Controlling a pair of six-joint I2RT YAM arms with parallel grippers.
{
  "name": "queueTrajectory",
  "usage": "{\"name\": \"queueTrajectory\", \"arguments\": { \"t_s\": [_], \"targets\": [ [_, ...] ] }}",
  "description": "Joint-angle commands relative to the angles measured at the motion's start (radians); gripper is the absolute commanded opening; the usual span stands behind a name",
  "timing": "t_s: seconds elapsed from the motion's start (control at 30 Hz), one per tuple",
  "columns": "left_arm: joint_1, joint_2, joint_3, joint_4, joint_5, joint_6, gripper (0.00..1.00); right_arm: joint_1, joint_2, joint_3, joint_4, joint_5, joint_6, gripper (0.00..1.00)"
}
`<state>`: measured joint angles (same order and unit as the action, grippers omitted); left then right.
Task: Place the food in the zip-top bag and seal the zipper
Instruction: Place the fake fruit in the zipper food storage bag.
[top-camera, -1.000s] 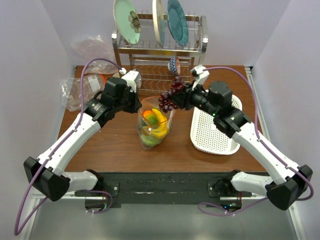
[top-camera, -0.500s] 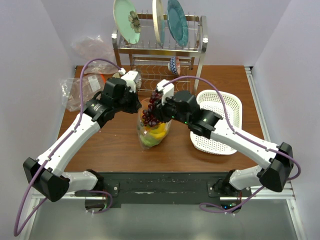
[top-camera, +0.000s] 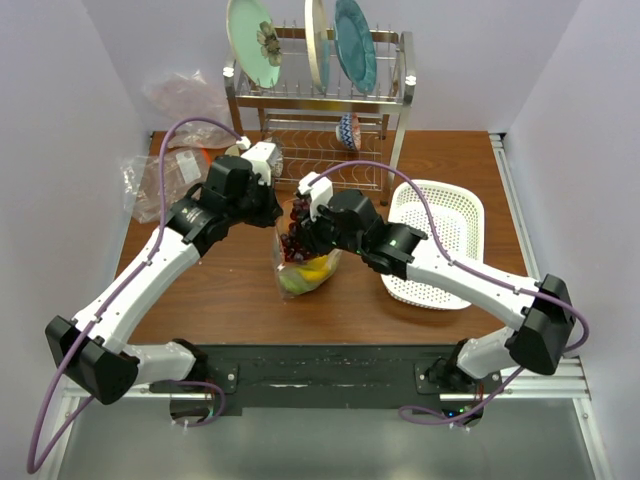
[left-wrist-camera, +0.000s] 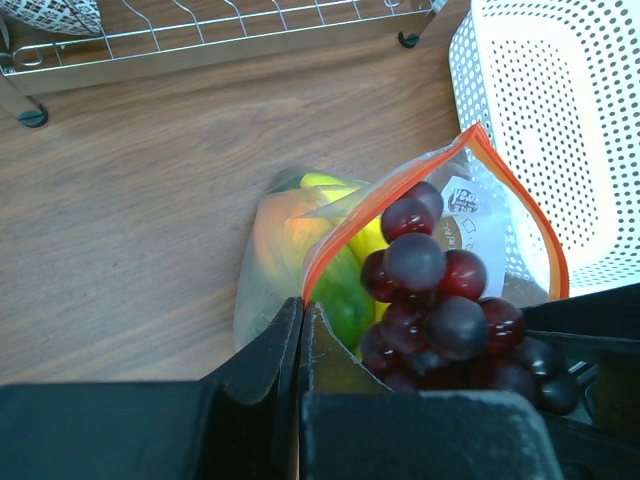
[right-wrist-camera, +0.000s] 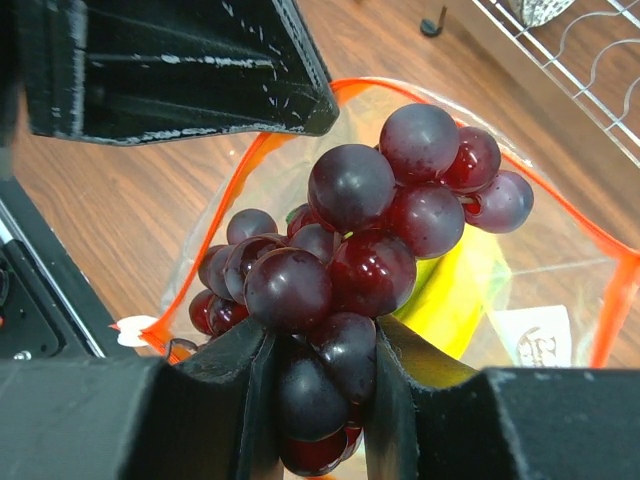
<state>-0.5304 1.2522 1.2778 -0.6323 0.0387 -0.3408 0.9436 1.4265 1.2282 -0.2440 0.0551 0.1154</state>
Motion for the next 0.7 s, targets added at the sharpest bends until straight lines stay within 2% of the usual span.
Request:
{"name": "queueTrajectory", "arguments": {
  "t_s": [0.0,0.03,0.13,0.17,0.27,0.57,0.67],
  "targets": [
    [0.003,-0.034,0.026,0.028,-0.007,-0.012,0.0,0.004,0.023,-0.018,0.092,-0.035,0.043,0.26],
    [0.004,-0.036,0.026,0.028,-0.003,-0.012,0.0,0.004,0.032,-0.019,0.094,-0.037,0.049,0.29],
    [0.004,-0.034,0.025,0.028,0.0,-0.012,0.0,0.004,0.045,-0.015,0.091,-0.029,0.058,0.53],
    [0.004,-0.034,0.025,0.026,0.0,-0.012,0.0,0.004,0.042,-0.013,0.088,-0.017,0.061,0.65],
    [0.003,-0.036,0.025,0.022,-0.003,-0.01,0.0,0.004,0.014,0.007,0.074,0.003,0.063,0.77],
    [0.004,-0.037,0.022,0.028,-0.011,-0.009,0.0,0.004,-0.038,0.201,-0.184,0.144,0.084,0.77],
    [0.003,-0.036,0.022,0.029,-0.011,-0.009,0.0,0.003,-0.054,0.25,-0.28,0.268,0.105,0.76]
  ]
}}
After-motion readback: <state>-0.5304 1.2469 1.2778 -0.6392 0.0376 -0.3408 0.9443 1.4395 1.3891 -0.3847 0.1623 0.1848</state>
